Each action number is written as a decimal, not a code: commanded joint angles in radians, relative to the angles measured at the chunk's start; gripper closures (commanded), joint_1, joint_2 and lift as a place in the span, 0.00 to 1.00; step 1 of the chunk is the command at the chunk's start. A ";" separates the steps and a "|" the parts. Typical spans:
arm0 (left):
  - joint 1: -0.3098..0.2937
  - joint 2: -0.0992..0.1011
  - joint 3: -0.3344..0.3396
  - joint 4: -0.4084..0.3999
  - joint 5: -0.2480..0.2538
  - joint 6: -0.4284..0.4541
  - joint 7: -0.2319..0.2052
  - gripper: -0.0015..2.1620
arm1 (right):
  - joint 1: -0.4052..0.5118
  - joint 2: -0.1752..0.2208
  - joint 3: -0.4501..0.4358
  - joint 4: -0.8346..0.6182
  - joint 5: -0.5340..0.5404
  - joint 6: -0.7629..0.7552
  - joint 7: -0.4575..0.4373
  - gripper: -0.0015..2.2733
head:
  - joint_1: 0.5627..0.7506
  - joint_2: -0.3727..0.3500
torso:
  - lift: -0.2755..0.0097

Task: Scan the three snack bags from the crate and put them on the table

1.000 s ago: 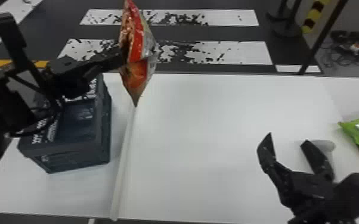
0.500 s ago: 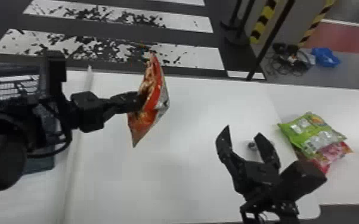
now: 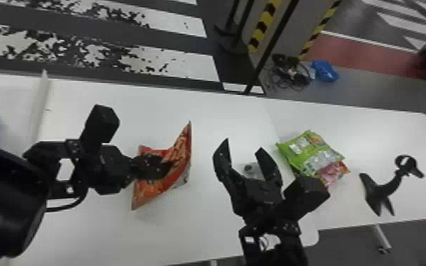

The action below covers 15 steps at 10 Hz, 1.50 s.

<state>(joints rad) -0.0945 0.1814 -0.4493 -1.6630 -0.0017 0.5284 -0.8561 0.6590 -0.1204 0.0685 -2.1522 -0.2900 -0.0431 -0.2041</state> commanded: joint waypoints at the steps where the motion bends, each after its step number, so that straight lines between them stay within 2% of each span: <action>1: -0.008 -0.016 -0.055 0.032 -0.007 -0.001 -0.015 0.99 | -0.004 -0.002 -0.007 -0.002 -0.012 0.003 0.005 0.04 | 0.70 0.03 | 0.64; 2: -0.008 -0.028 -0.095 0.040 -0.026 -0.004 -0.009 0.99 | -0.007 -0.004 -0.007 -0.002 -0.017 0.009 0.006 0.04 | 0.70 0.03 | 0.64; 3: -0.010 -0.054 -0.111 0.065 -0.037 -0.007 -0.012 0.99 | -0.012 -0.005 -0.007 -0.002 -0.018 0.015 0.008 0.04 | 0.70 0.03 | 0.64; 4: -0.008 -0.069 -0.127 0.071 -0.040 -0.007 0.028 0.96 | -0.013 -0.010 -0.012 -0.002 -0.032 0.015 0.012 0.04 | 0.70 0.03 | 0.64; 5: -0.005 -0.072 -0.141 0.072 -0.047 -0.001 0.104 0.57 | -0.013 -0.010 -0.024 -0.002 -0.041 0.021 0.022 0.04 | 0.70 0.03 | 0.64; 6: -0.011 -0.083 -0.130 0.092 -0.037 0.020 0.107 0.00 | -0.012 -0.010 -0.044 0.000 -0.069 0.024 0.038 0.04 | 0.70 0.03 | 0.64; 7: -0.019 -0.091 -0.126 0.095 -0.023 0.115 0.109 0.00 | -0.007 -0.010 -0.056 0.000 -0.083 0.024 0.048 0.04 | 0.70 0.03 | 0.64; 9: 0.004 -0.097 -0.095 0.074 0.002 0.143 0.123 0.01 | -0.001 -0.010 -0.078 -0.002 -0.100 0.024 0.063 0.04 | 0.70 0.03 | 0.64; 10: 0.033 -0.099 -0.051 0.029 0.009 0.143 0.126 0.01 | 0.002 -0.013 -0.092 -0.003 -0.115 0.024 0.075 0.04 | 0.70 0.03 | 0.64; 12: 0.121 -0.099 0.051 -0.109 0.031 0.161 0.134 0.01 | 0.002 -0.019 -0.105 -0.005 -0.133 0.030 0.094 0.04 | 0.70 0.03 | 0.64; 14: 0.236 -0.105 0.187 -0.322 0.105 0.235 0.137 0.01 | 0.007 -0.038 -0.115 -0.018 -0.150 0.052 0.109 0.04 | 0.70 0.03 | 0.64; 15: 0.309 -0.106 0.261 -0.439 0.134 0.232 0.167 0.01 | 0.008 -0.044 -0.124 -0.021 -0.156 0.070 0.118 0.04 | 0.70 0.03 | 0.64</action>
<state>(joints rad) 0.1684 0.0764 -0.2352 -2.0281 0.1118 0.7588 -0.6928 0.6660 -0.1593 -0.0505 -2.1708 -0.4435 0.0163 -0.0866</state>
